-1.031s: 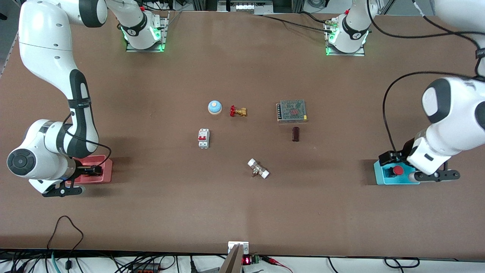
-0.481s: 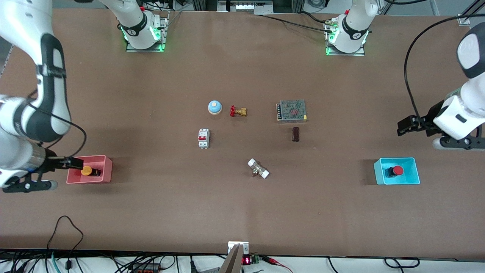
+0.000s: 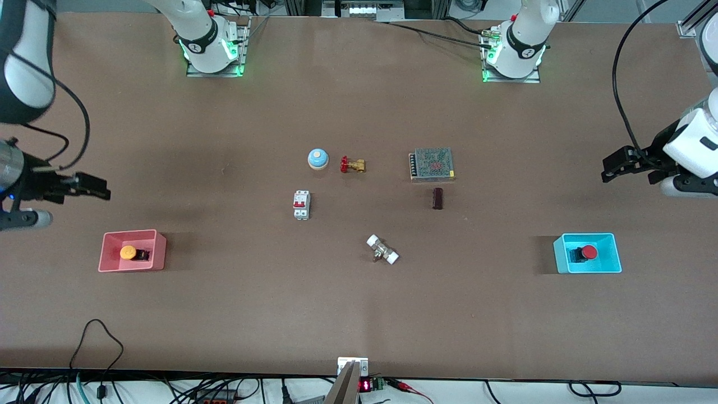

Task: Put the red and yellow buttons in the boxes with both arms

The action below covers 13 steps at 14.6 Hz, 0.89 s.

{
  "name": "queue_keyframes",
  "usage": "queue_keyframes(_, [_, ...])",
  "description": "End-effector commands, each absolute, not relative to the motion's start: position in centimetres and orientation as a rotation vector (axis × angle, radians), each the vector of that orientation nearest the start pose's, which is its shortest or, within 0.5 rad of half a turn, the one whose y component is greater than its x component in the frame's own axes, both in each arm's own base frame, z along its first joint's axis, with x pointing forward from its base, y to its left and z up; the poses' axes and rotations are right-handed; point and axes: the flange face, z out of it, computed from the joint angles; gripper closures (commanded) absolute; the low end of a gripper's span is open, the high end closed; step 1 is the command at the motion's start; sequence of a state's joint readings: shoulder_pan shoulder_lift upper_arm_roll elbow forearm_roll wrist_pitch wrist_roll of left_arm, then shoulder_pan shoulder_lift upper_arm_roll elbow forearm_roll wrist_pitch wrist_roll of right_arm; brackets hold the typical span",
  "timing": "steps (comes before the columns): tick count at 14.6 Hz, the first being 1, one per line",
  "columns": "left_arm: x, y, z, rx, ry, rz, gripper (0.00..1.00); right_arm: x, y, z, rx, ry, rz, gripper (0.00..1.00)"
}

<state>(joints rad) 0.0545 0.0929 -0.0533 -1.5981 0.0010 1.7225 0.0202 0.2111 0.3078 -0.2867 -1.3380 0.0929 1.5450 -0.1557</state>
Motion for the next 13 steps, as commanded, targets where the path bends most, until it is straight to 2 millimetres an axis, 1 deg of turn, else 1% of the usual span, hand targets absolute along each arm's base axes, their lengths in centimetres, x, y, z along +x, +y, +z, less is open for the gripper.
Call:
queue_keyframes(1, [57.4, 0.5, 57.9, -3.132, 0.055, -0.053, 0.04, 60.9, -1.7, 57.9, -3.099, -0.106, 0.200, 0.00])
queue_keyframes(2, [57.0, 0.5, 57.9, -3.133, 0.054, -0.053, 0.04, 60.6, -2.0, 58.8, -3.099, -0.101, 0.165, 0.00])
queue_keyframes(3, [56.6, 0.5, 58.1, -3.132, 0.055, -0.055, 0.04, 60.4, -2.5, 59.1, -3.095, -0.087, 0.153, 0.00])
queue_keyframes(4, [56.4, 0.5, 58.1, -3.131, 0.055, -0.064, 0.04, 60.5, -3.5, 59.1, -3.087, -0.067, 0.143, 0.00])
queue_keyframes(6, [55.8, 0.7, 57.8, -3.130, 0.047, -0.095, 0.03, 60.5, -4.3, 59.2, -3.085, -0.061, 0.128, 0.00])
queue_keyframes(7, [55.3, 0.7, 57.3, -3.127, 0.048, -0.105, 0.03, 60.3, -4.2, 58.8, -3.119, -0.054, 0.158, 0.00])
queue_keyframes(9, [54.7, 0.6, 57.0, -3.124, 0.048, -0.136, 0.03, 59.9, -2.8, 58.5, -3.173, -0.047, 0.182, 0.00])
queue_keyframes(10, [54.6, 0.6, 56.9, -3.124, 0.048, -0.131, 0.03, 59.4, -2.8, 58.8, -3.175, -0.041, 0.173, 0.00])
queue_keyframes(13, [54.7, 0.6, 57.5, -3.125, 0.029, -0.138, 0.01, 56.8, -2.9, 58.7, -3.158, -0.042, 0.115, 0.00])
